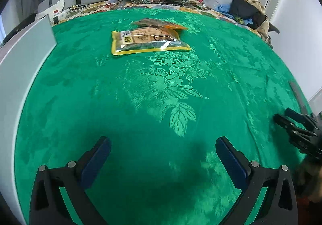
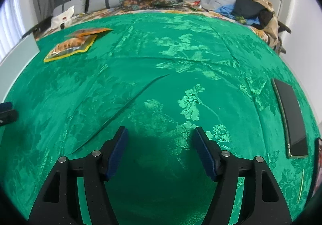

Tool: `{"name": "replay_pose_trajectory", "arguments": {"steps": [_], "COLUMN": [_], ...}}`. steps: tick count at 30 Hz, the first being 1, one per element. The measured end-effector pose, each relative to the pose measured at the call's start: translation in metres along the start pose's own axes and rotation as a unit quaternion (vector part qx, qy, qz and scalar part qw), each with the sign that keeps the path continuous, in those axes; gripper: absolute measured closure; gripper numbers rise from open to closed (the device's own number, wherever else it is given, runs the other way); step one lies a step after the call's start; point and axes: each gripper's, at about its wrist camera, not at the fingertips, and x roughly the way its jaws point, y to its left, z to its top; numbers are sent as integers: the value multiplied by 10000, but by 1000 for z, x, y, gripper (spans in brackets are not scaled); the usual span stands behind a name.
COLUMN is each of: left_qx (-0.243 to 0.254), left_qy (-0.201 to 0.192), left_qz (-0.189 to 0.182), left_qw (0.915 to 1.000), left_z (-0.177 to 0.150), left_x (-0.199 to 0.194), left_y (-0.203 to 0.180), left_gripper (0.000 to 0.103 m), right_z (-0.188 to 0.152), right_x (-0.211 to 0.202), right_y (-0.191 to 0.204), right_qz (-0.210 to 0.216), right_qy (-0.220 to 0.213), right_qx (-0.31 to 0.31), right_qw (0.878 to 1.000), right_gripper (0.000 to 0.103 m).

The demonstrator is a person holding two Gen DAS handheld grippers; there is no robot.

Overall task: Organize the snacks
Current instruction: 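Move both tools back over the last snack packets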

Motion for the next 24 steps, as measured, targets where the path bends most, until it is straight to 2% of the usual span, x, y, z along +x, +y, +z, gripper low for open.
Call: {"name": "replay_pose_trajectory", "arguments": {"steps": [7, 18, 22, 24], "left_qx": [392, 460, 507, 706], "left_qy": [52, -192, -52, 258], "left_qz": [375, 331, 313, 204], "left_qw": [9985, 9982, 9982, 9970], "left_z": [3, -3, -1, 9], "left_x": [24, 23, 24, 28], "left_y": [-4, -2, -2, -1], "left_gripper": [0, 0, 0, 0], "right_z": [-8, -10, -10, -10], "right_x": [4, 4, 4, 4], "right_y": [1, -1, -1, -1], "right_qz": [-44, -58, -59, -58], "right_qy": [44, 47, 47, 47], "right_qx": [65, 82, 80, 81], "right_qw": [10000, 9999, 9999, 9999], "right_gripper": [22, 21, 21, 21]}}
